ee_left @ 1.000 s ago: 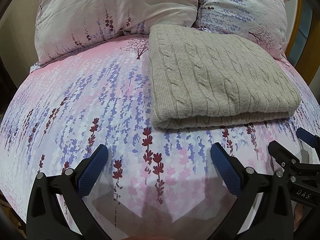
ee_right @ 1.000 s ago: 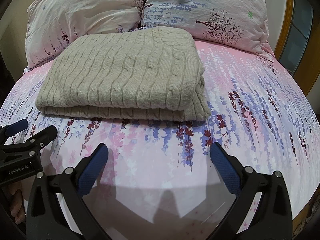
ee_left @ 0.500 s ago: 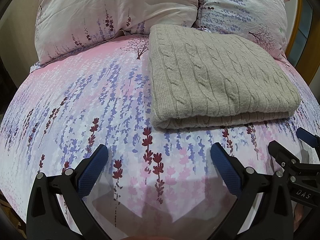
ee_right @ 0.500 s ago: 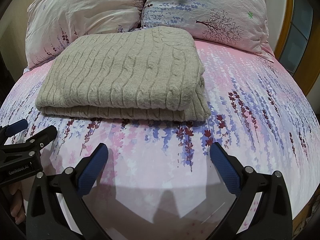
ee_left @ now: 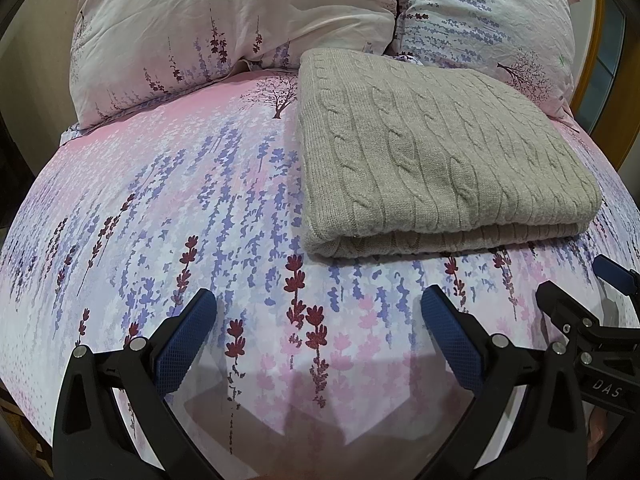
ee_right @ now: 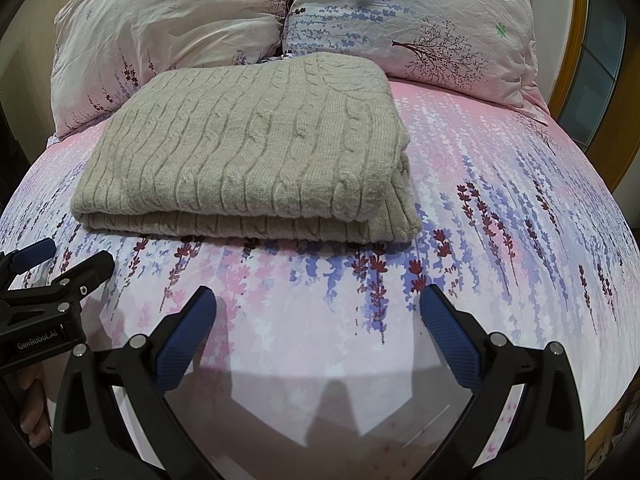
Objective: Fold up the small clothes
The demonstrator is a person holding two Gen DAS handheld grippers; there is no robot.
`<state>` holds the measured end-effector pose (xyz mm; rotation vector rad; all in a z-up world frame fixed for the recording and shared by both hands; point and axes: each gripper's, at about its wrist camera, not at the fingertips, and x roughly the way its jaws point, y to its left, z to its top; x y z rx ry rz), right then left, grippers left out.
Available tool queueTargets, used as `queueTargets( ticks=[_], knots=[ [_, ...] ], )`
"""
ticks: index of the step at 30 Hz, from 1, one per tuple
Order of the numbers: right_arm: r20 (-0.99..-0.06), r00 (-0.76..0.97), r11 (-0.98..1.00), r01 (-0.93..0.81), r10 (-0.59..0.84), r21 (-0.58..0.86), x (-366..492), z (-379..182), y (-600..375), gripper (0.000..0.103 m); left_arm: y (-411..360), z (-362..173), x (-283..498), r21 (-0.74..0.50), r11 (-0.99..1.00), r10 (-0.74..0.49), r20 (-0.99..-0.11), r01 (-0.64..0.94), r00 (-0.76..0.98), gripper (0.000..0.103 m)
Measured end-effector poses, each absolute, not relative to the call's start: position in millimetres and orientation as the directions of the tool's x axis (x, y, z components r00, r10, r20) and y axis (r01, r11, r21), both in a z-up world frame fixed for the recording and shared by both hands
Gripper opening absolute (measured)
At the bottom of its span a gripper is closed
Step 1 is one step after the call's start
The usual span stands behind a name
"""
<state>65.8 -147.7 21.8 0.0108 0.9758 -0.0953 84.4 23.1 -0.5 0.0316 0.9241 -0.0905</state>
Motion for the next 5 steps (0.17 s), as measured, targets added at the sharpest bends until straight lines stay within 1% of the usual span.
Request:
queueTargets(
  ticks=[5],
  knots=[
    [-0.827, 0.557, 0.996, 0.086, -0.076, -0.034, 65.7, 21.7, -147.7, 0.101, 23.0, -0.4, 84.3, -0.012, 0.996, -0.064, -0.798, 0.090, 0.599, 0.102]
  ],
)
